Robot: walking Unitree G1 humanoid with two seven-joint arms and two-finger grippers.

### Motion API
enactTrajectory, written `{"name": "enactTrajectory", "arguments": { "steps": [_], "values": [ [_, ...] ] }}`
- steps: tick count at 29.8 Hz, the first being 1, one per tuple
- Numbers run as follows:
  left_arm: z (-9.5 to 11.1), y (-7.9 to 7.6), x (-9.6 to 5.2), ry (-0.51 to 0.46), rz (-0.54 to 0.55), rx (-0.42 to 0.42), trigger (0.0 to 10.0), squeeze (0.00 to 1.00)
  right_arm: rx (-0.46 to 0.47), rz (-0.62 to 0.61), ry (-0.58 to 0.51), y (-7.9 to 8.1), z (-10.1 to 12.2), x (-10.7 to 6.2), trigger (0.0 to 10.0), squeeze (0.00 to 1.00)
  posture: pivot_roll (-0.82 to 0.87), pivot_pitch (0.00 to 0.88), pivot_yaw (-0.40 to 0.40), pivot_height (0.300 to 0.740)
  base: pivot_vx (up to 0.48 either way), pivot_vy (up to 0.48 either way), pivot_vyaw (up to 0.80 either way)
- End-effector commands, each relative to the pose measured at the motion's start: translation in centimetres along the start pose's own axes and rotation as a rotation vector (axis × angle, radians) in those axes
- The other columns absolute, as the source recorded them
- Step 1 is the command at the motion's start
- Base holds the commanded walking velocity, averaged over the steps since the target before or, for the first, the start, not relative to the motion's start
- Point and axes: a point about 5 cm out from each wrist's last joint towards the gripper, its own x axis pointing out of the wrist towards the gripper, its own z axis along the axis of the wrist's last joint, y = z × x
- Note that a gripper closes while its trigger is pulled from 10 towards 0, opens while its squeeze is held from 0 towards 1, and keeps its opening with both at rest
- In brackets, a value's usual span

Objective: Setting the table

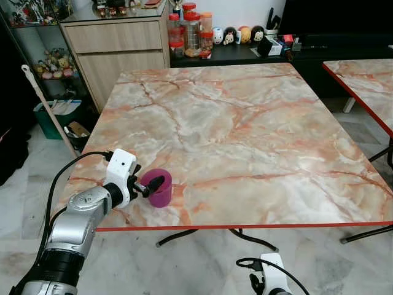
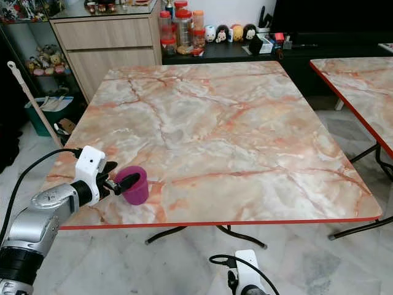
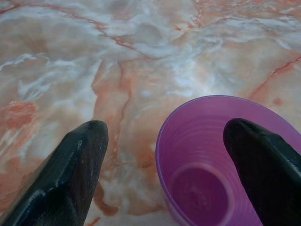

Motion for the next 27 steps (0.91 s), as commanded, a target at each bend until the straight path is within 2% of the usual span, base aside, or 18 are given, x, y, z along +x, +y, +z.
{"name": "enactTrajectory", "arguments": {
  "steps": [1, 2, 3, 27],
  "values": [
    [0.02, -0.18, 0.25, 0.000, -0.016, 0.001, 5.5, 0.00, 0.003, -0.002, 0.003, -0.03, 0.06, 0.02, 10.0, 0.00, 0.03, 0.000, 0.028, 0.740, 0.000, 0.000, 0.00],
    [0.02, -0.19, 0.26, -0.001, -0.017, 0.000, 5.5, 0.00, 0.003, -0.002, 0.004, -0.04, 0.05, 0.02, 10.0, 0.00, 0.03, 0.000, 0.028, 0.740, 0.000, 0.000, 0.00],
    [0.03, -0.22, 0.27, -0.002, -0.019, -0.002, 0.2, 0.00, 0.003, -0.002, 0.004, -0.03, 0.04, 0.02, 10.0, 0.00, 0.03, 0.000, 0.028, 0.740, 0.000, 0.000, 0.00],
    [0.26, -0.47, 0.31, -0.025, -0.035, -0.009, 0.0, 0.00, 0.003, 0.001, -0.001, 0.15, 0.10, 0.04, 10.0, 0.00, 0.03, 0.000, 0.029, 0.740, 0.000, 0.000, 0.00]
  ]
}}
